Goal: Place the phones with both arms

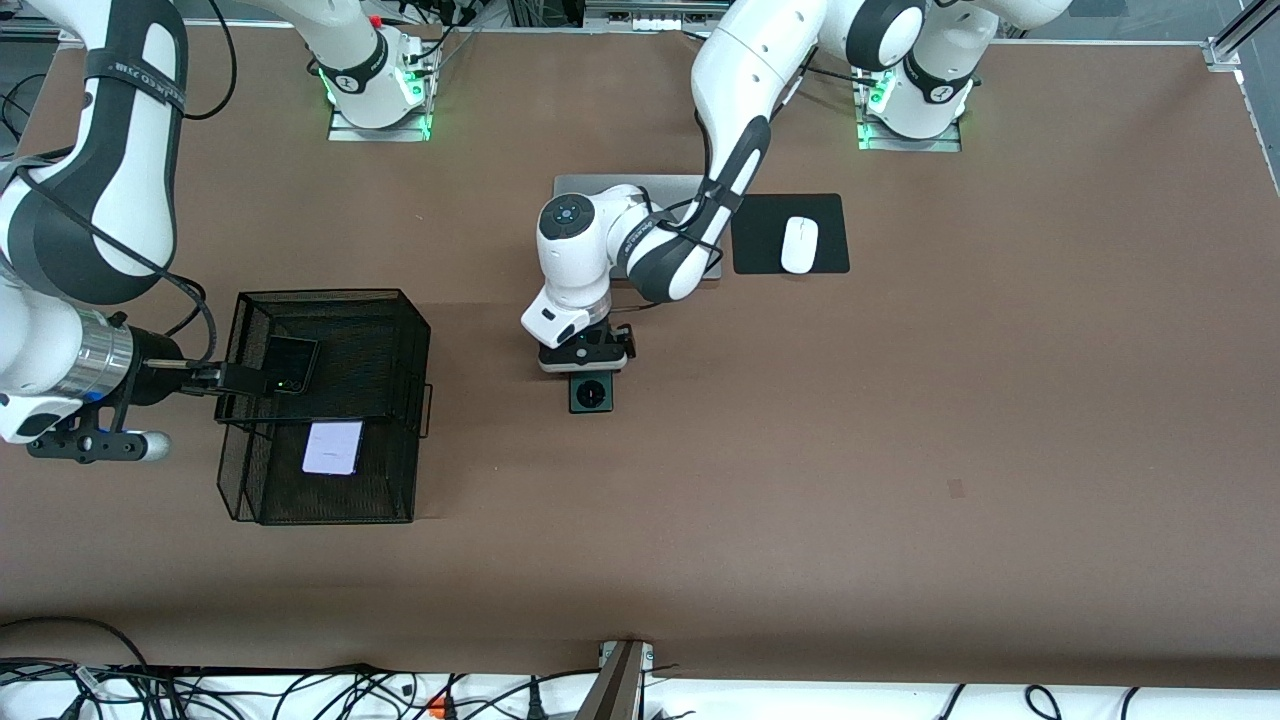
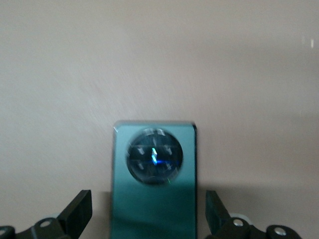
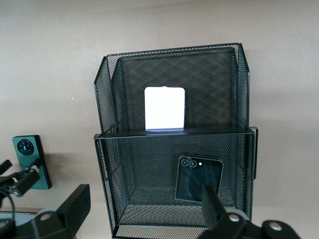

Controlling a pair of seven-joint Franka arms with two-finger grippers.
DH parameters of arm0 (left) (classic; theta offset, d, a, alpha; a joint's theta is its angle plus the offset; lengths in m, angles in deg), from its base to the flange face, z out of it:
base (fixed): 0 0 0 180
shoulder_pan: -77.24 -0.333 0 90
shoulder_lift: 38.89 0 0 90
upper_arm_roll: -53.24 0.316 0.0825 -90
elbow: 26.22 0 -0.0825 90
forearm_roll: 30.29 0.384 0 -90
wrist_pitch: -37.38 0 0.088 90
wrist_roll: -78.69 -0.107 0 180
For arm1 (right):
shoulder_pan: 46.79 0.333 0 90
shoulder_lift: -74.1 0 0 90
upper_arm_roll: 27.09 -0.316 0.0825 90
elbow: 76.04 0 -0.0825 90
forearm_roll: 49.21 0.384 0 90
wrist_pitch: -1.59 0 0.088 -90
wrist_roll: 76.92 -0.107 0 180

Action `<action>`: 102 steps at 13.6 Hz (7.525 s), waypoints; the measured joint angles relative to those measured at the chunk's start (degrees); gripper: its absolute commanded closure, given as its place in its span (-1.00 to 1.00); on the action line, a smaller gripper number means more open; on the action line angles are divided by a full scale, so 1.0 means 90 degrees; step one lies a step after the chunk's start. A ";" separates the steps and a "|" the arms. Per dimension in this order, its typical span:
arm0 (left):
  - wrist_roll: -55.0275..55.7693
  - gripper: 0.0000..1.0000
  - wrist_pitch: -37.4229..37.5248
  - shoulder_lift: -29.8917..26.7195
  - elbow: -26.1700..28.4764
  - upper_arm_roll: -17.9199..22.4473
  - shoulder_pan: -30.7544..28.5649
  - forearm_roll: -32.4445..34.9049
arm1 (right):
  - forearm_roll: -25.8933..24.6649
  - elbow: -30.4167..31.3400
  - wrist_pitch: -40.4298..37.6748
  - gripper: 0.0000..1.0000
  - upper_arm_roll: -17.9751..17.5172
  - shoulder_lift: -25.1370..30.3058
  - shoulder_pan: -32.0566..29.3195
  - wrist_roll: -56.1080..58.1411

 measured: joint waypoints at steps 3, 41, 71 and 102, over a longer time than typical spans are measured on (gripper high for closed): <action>-0.0368 -1.00 0.0624 -0.0420 -0.0124 0.0095 -0.0410 -0.0001 | 0.0000 0.0000 -0.0011 -0.98 -0.0007 0.0004 0.0032 -0.0026; -0.5967 -1.00 0.3896 -0.6225 0.2889 -0.2192 -0.6654 -0.0106 | 0.0260 0.0909 0.3485 -0.77 -0.1676 -0.2321 0.2966 -0.1993; -0.6718 -1.00 0.4057 -0.6581 0.2960 -0.2390 -0.6711 0.0733 | 0.0273 0.3246 0.1753 1.00 0.2004 -0.0115 0.3280 0.0758; -0.6718 -1.00 0.4227 -0.6616 0.2903 -0.2378 -0.6732 0.0734 | 0.0346 0.0984 -0.0204 -0.99 0.3448 0.0168 0.2851 0.0827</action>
